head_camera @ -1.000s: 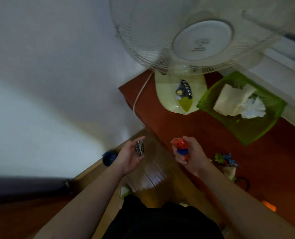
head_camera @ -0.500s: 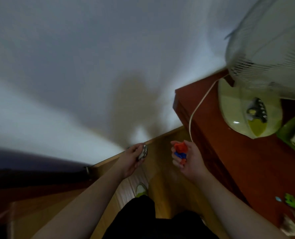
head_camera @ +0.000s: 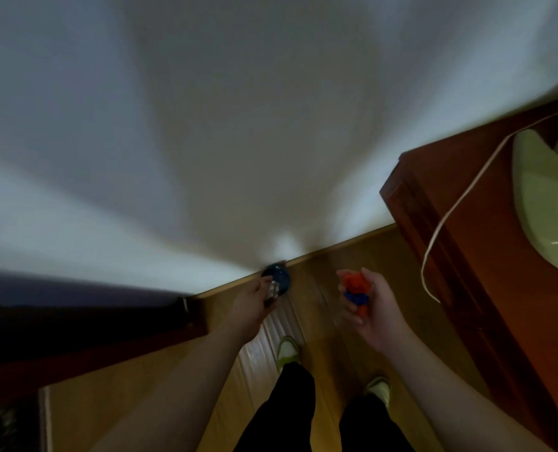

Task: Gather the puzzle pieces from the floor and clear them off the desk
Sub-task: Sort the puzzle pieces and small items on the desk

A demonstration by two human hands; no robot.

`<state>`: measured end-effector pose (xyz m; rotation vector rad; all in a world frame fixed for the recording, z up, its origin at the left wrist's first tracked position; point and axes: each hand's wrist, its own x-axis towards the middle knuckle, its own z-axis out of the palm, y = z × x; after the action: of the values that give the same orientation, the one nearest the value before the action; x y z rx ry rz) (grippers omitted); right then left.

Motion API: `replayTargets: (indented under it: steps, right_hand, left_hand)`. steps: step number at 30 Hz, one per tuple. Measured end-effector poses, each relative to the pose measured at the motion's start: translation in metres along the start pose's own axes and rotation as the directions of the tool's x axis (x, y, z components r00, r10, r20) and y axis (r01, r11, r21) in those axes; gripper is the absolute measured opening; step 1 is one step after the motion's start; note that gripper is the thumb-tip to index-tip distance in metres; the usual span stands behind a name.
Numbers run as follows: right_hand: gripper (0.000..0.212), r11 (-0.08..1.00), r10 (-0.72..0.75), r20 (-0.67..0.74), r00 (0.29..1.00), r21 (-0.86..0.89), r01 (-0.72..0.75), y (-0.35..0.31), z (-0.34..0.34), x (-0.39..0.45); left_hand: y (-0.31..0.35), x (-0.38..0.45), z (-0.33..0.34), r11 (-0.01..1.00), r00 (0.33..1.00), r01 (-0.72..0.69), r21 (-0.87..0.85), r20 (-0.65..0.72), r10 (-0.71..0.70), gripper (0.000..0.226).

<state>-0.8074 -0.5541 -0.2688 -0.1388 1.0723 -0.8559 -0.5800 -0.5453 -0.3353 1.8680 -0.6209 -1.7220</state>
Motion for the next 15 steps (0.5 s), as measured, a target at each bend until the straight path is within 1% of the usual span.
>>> replayTargets:
  steps: [2, 4, 6, 7, 9, 13, 15]
  right_hand:
    - [0.039, 1.000, -0.004, -0.004, 1.000, 0.003, 0.004, 0.004, -0.004, 0.012]
    - [0.040, 1.000, -0.012, -0.012, 1.000, 0.004, 0.012, 0.010, -0.010, 0.025]
    - [0.042, 1.000, -0.022, -0.015, 1.000, -0.005, 0.022, 0.015, -0.016, 0.039]
    - [0.044, 1.000, -0.026, -0.016, 1.000, -0.010, 0.025, 0.018, -0.019, 0.043]
    - [0.045, 1.000, -0.026, -0.011, 1.000, -0.016, 0.025, 0.026, -0.025, 0.058]
    - [0.045, 1.000, 0.002, -0.024, 1.000, -0.012, -0.002, 0.042, -0.040, 0.085]
    - [0.046, 1.000, -0.006, -0.027, 1.000, -0.028, 0.005, 0.051, -0.047, 0.095]
  left_hand:
    - [-0.006, 0.010, 0.000, 0.999, 1.000, -0.013, 0.029, 0.023, 0.013, 0.038]
    - [-0.020, 0.031, -0.002, 0.999, 1.000, 0.013, -0.045, 0.007, -0.013, 0.039]
    - [-0.032, 0.050, -0.001, 0.987, 0.995, 0.080, -0.141, -0.044, -0.087, 0.035]
    - [-0.038, 0.058, -0.001, 0.982, 0.990, 0.103, -0.161, -0.083, -0.117, 0.034]
    - [-0.048, 0.076, 0.000, 0.988, 0.985, 0.097, -0.123, -0.132, -0.114, 0.039]
    - [-0.070, 0.108, -0.001, 0.964, 0.946, 0.180, -0.198, -0.233, -0.224, 0.046]
    - [-0.080, 0.123, -0.002, 0.967, 0.936, 0.185, -0.173, -0.270, -0.227, 0.046]
